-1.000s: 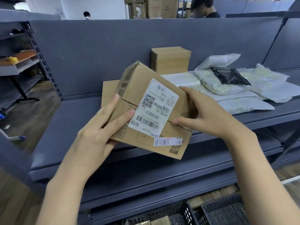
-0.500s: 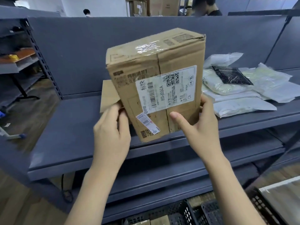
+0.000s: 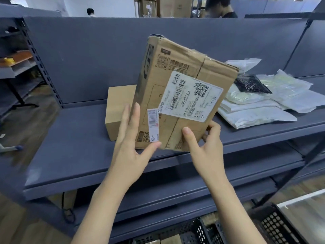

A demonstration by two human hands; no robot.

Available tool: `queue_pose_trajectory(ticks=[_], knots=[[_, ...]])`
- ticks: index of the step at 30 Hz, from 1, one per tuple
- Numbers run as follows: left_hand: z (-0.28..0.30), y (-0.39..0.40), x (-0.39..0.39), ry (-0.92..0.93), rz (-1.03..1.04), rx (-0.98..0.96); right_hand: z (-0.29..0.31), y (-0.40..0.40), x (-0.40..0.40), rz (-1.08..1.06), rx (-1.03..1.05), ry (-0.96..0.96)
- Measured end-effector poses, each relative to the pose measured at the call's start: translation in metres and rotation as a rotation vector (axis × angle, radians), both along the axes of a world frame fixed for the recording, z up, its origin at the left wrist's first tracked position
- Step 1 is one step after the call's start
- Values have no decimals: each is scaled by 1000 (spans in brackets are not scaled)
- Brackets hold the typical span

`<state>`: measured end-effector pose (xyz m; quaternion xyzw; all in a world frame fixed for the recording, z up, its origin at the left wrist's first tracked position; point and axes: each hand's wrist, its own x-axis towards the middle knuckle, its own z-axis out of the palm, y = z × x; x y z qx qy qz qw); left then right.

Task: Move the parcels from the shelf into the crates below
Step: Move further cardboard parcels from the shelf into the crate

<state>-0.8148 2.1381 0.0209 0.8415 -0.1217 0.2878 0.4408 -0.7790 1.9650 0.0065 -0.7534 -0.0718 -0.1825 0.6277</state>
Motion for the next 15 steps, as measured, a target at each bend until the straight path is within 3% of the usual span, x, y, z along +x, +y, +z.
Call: queue_pose_trajectory(ticks=[6, 11, 15], knots=[[9, 15, 3, -40, 61, -51, 7, -10, 8, 74, -99, -56], [14, 25, 5, -90, 61, 128, 15, -25, 16, -37, -1, -135], [15, 35, 7, -131, 44, 293, 27, -45, 17, -58, -156, -219]])
